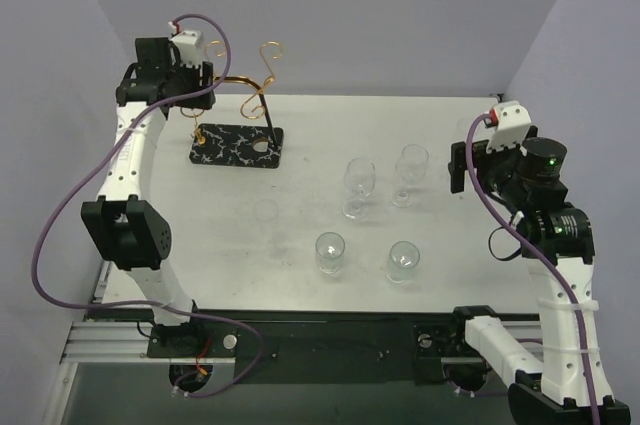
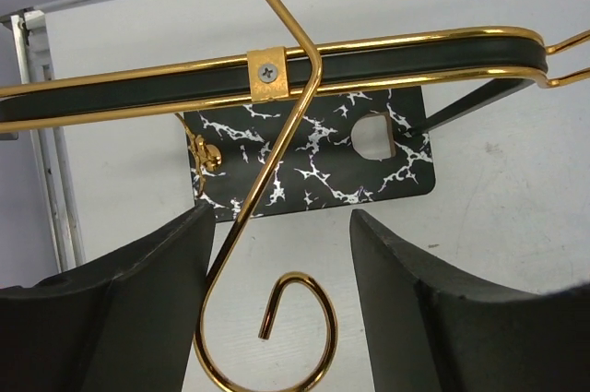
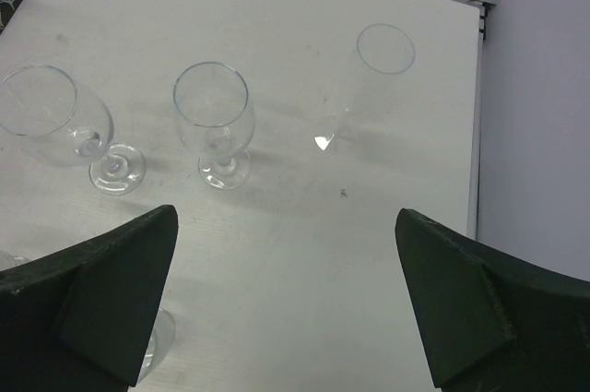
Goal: Place the wine glass upside down on the wine glass rack
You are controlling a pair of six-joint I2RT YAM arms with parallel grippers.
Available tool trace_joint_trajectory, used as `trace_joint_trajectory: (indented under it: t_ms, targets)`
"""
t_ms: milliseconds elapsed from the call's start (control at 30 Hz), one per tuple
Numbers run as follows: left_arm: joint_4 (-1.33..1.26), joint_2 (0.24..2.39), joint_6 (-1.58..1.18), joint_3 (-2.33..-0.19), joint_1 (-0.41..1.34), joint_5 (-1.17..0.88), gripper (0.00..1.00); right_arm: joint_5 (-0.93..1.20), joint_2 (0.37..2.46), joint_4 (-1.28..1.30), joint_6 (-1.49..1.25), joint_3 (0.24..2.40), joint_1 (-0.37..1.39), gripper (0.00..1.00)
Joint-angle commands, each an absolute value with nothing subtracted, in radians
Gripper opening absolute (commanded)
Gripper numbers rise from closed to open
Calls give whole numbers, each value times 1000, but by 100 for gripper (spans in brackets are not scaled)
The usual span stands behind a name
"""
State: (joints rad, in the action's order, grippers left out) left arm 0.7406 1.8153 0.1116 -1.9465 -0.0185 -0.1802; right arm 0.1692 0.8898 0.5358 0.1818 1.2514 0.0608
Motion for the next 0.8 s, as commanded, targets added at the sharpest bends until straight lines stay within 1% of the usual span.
trace_joint_trajectory:
  t_ms: [0,67,133,300,333,533,567,600,700,733,767]
  targets:
    - [730,1841,115,-2000,-9,-149,69,173,876,529,181,1238,66,100]
    - [726,1856,110,-2008,-9,-149,66,173,873,529,183,1235,66,100]
    - [727,1881,104,-2028,26,-149,62,175,870,529,183,1232,66,100]
    - [765,1916,100,-2088,49,-166,49,181,870,529,181,1223,58,100]
    - [765,1917,100,-2089,55,-169,48,183,867,528,181,1220,58,100]
    - [787,1924,115,-2101,66,-193,32,183,867,531,181,1212,57,100]
    - [802,1927,118,-2109,66,-195,29,183,865,531,181,1213,57,100]
    - [810,1936,126,-2126,66,-201,22,184,865,531,181,1210,57,100]
    - [857,1962,143,-2166,66,-222,11,189,865,531,181,1210,57,100]
    - [874,1968,146,-2172,66,-225,1,190,868,529,181,1210,57,100]
    - [882,1973,150,-2184,66,-241,0,190,867,531,183,1210,57,100]
